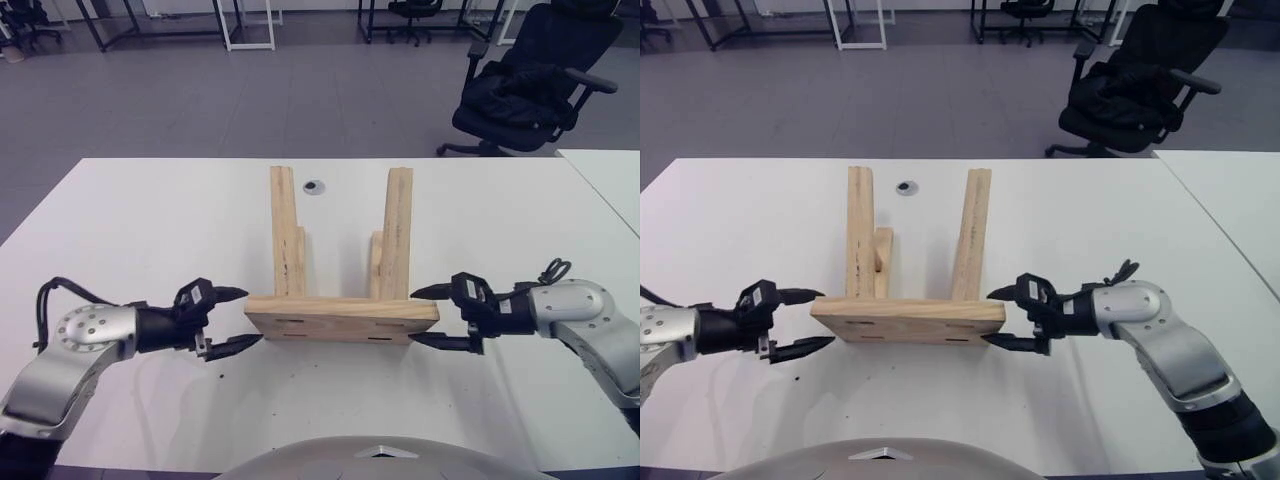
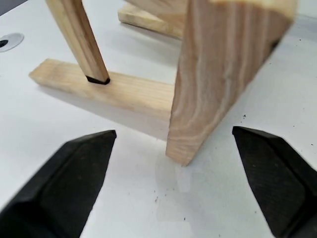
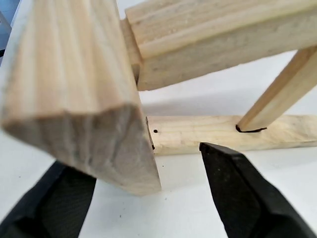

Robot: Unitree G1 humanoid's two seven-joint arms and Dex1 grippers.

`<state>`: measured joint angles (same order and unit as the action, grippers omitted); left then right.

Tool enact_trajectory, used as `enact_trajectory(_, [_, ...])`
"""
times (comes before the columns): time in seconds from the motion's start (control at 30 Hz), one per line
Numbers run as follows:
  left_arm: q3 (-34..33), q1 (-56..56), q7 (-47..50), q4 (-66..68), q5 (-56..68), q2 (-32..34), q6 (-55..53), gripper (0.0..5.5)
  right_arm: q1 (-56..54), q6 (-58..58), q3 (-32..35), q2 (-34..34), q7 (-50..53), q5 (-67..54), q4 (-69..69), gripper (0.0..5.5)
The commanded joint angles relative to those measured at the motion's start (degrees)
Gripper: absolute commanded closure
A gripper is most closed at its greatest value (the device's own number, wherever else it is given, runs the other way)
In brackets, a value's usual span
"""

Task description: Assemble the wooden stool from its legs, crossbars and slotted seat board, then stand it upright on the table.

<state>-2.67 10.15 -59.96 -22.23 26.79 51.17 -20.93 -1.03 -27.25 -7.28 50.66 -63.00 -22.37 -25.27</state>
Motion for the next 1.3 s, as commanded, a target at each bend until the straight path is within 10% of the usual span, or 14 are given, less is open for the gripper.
enact_trajectory(0.03, [3.71,-1.35,-2.2,-0.13,-1.54,-0.22,0.58,1.93,-0.85,0.61,-1.26,0.87,-0.72,1.54,0.34,2.74])
enact_trajectory(0.23, [2.59,-3.9,-2.97,0.47,-1.1,-0.7,2.61,3.08,-1.92,2.48,-1.47,1.04,-1.58,3.19,1.17,3.97])
enact_trajectory(0.47, [1.67,-6.12,-4.61,-2.79,2.16,-0.31,1.34,3.66,-7.76,0.26,3.31,-0.24,-4.66,-4.84,-0.2,4.08])
enact_trajectory(0.87, [-10.99,-47.24,-7.09,15.08,54.17,12.07,-48.98,3.96,-41.02,-37.17,14.4,14.95,-26.76,-42.41,10.81,4.15])
enact_trajectory(1.03, [-3.48,-57.44,1.3,31.36,69.07,12.58,-67.4,4.16,-58.14,-63.83,6.21,12.71,-25.75,-55.58,25.05,4.14])
enact_trajectory(1.3, [8.6,-56.76,2.67,44.31,72.01,9.54,-71.56,4.16,-65.07,-65.25,-24.26,12.64,-28.77,-72.05,43.02,4.14])
